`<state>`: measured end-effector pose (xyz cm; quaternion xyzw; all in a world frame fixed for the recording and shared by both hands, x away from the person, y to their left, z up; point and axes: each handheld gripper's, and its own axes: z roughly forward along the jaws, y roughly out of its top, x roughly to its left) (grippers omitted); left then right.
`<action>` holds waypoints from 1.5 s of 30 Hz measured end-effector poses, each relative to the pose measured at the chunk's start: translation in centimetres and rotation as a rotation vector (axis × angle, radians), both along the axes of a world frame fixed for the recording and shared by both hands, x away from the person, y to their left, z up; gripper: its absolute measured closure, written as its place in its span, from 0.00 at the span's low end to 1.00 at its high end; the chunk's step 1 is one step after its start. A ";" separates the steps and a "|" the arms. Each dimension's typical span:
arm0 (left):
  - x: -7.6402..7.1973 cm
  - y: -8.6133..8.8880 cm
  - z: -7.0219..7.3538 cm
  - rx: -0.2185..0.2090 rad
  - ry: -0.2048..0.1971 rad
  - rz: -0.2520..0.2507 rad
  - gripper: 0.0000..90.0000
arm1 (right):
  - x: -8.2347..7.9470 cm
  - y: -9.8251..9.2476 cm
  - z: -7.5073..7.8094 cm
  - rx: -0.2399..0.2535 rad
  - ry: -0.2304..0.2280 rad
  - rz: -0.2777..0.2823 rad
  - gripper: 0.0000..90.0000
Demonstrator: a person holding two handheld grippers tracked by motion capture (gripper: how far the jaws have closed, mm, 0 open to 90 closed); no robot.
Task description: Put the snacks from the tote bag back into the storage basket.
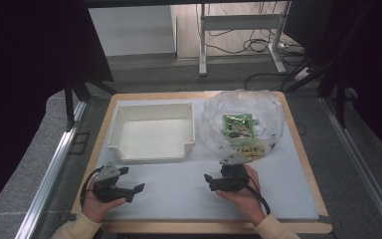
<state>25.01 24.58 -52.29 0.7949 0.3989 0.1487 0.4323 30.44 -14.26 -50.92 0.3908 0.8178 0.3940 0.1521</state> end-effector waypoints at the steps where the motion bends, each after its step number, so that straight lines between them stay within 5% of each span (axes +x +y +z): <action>1: 0.0 0.0 0.0 0.001 0.001 0.000 0.13 | 0.0 -0.2 0.1 0.019 0.014 0.004 0.23; 45: 0.1 0.1 -0.1 0.002 -0.010 -0.005 0.13 | -0.7 0.4 2.6 -0.019 -0.030 0.042 0.30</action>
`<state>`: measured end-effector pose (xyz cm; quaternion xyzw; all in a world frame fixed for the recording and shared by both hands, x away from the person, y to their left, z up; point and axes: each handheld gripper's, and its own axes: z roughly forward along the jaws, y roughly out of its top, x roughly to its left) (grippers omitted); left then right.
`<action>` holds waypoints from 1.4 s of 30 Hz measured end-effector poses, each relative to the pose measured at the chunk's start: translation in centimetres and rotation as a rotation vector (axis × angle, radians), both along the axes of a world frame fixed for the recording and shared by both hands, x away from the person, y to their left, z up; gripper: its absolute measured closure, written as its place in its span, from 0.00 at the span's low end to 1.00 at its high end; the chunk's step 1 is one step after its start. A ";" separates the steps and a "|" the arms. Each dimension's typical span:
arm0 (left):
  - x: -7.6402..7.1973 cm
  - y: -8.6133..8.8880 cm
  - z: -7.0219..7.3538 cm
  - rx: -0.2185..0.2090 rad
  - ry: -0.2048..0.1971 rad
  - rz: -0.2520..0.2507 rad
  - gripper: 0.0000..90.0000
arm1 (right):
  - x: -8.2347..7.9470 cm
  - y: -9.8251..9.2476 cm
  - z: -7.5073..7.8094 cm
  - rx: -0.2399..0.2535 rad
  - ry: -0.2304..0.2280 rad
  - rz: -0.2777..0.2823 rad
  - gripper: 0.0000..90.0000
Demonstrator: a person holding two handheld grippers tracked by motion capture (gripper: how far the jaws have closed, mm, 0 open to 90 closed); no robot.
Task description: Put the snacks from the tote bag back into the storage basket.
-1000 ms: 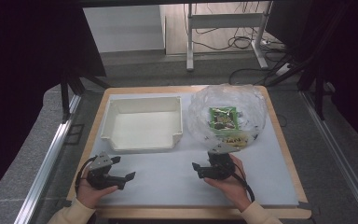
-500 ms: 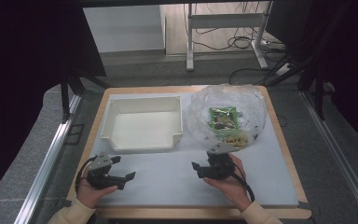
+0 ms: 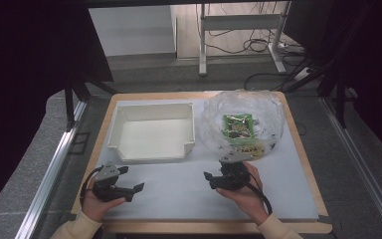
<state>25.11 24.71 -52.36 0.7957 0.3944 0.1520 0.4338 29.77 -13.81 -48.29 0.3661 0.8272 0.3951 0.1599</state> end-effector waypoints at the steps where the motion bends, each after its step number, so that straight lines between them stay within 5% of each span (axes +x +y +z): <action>1: 0.0 0.0 0.0 0.000 -0.001 0.001 0.13 | 0.0 0.0 0.1 0.003 -0.005 0.001 0.30; 3: 0.0 0.0 0.0 0.002 -0.001 0.000 0.13 | -0.3 0.1 0.5 0.008 -0.044 0.016 0.33; 11: 0.1 -0.1 0.0 0.008 0.002 0.000 0.13 | 0.0 0.0 2.4 0.008 -0.070 0.017 0.33; 42: 0.0 -0.1 0.0 0.007 0.003 0.000 0.13 | 3.5 -0.7 6.2 0.046 -0.077 -0.032 0.35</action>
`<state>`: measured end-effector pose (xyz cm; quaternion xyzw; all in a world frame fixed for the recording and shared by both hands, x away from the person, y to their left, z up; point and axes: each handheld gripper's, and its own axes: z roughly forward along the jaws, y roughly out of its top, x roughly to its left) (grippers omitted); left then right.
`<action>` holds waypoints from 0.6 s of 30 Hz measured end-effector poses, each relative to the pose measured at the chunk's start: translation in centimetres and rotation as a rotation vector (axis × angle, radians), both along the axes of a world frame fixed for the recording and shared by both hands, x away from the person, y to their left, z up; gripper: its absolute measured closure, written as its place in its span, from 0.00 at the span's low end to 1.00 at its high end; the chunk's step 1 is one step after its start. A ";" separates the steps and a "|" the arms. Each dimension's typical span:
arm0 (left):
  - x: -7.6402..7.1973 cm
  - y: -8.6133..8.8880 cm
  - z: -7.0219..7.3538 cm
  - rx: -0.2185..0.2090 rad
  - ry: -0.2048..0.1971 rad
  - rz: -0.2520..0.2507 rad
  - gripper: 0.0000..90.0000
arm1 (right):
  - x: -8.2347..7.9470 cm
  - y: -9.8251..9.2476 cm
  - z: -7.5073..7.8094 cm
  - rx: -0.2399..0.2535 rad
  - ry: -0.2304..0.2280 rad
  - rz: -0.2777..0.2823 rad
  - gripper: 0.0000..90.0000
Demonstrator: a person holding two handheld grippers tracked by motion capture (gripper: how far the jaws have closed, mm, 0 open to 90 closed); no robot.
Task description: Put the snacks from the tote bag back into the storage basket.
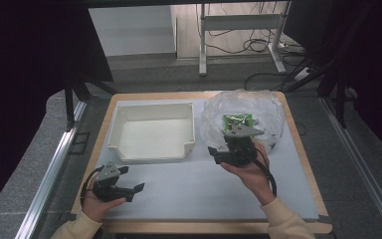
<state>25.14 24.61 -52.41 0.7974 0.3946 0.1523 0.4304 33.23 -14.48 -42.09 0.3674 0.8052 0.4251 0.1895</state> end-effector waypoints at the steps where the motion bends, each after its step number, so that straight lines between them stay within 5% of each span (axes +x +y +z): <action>1: 0.0 0.0 0.0 0.000 0.000 0.000 0.13 | 0.1 0.0 0.0 -0.002 0.001 -0.002 0.34; 18: 0.0 0.0 0.0 0.004 -0.002 -0.002 0.13 | 2.3 -0.5 0.8 0.008 0.019 -0.049 0.34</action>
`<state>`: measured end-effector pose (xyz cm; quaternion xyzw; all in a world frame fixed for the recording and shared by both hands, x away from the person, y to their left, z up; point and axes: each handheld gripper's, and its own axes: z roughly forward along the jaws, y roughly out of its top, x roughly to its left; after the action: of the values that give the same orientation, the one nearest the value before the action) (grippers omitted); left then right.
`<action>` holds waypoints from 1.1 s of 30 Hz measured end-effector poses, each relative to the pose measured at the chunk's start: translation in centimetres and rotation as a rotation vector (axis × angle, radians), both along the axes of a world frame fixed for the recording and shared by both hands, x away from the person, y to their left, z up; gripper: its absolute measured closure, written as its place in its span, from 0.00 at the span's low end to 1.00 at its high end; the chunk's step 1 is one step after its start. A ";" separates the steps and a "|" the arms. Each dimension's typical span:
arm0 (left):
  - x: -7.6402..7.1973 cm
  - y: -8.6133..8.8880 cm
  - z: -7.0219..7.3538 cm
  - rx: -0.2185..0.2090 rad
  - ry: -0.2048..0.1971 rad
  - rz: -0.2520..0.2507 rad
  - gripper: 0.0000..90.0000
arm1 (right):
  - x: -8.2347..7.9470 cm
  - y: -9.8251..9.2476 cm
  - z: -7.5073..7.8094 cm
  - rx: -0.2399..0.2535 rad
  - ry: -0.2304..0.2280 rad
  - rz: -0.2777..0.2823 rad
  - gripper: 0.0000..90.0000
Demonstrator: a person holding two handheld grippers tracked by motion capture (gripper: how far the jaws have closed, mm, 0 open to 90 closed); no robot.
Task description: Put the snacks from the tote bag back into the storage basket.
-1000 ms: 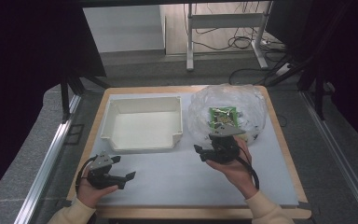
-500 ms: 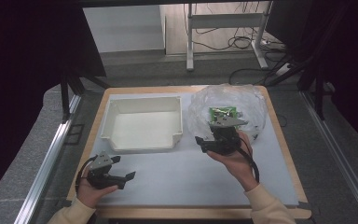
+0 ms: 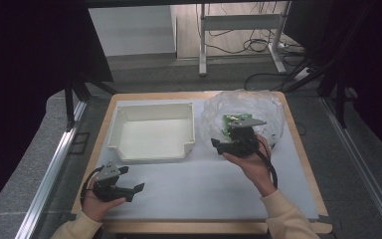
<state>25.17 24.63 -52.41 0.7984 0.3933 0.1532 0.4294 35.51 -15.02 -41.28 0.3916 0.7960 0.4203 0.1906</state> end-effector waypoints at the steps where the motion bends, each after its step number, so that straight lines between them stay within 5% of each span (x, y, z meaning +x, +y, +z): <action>1: 0.0 0.0 0.0 0.000 0.000 0.000 0.13 | 0.1 0.0 0.1 0.004 0.001 -0.003 0.34; 33: 0.0 0.0 0.0 0.000 0.002 -0.001 0.13 | 6.0 -4.3 -0.5 0.066 0.028 -0.152 0.36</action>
<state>25.14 24.60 -52.41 0.7989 0.3932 0.1523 0.4289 41.47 -19.33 -41.82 0.4628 0.7522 0.4252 0.1979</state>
